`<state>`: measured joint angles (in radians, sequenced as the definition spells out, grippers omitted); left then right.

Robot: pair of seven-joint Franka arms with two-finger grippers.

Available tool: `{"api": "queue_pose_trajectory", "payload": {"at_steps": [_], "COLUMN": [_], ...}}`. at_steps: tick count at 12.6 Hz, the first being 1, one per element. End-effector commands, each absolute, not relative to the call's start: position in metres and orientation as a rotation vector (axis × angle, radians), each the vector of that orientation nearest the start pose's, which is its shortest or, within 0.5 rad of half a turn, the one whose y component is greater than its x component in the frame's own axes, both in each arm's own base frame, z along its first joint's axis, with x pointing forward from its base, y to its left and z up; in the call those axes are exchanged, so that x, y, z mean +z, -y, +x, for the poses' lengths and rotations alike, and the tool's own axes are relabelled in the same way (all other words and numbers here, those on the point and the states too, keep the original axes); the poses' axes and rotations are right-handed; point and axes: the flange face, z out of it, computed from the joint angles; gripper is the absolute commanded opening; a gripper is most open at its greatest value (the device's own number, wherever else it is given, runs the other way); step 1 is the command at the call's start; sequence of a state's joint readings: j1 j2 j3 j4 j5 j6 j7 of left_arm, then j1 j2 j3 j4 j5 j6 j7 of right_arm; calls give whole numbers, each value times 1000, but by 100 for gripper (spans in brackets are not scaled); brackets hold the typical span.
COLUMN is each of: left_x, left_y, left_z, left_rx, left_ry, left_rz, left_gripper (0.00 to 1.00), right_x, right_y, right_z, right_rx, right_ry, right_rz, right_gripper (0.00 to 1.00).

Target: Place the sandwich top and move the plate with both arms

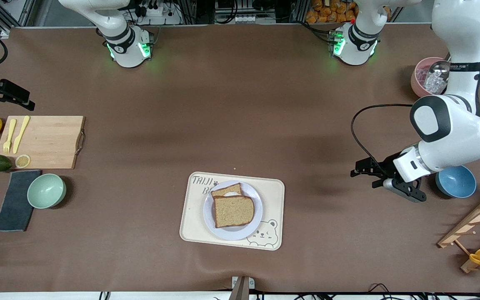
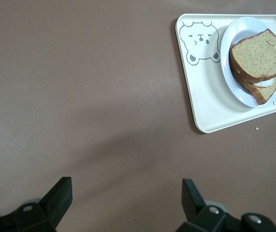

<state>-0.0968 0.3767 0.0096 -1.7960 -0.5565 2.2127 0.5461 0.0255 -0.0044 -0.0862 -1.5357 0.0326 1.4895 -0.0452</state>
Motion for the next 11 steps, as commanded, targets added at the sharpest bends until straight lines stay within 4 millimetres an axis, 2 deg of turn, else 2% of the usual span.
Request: {"api": "queue_pose_trajectory", "payload": {"at_steps": [1, 5, 11], "left_x": [508, 512, 528], "left_y": [78, 87, 89], "left_z": [603, 600, 596], "left_rx": [47, 39, -4], "left_ry": [-272, -297, -308], "left_rz": [-3281, -3285, -3286], "left_gripper": [100, 100, 100], "right_x": [636, 633, 622], "right_y": [30, 19, 17], "right_z": [542, 545, 555], "right_rx": [75, 74, 70], "right_ry": [-76, -136, -159], "right_rz": [-3116, -3116, -3118], "right_gripper": [100, 100, 100]}}
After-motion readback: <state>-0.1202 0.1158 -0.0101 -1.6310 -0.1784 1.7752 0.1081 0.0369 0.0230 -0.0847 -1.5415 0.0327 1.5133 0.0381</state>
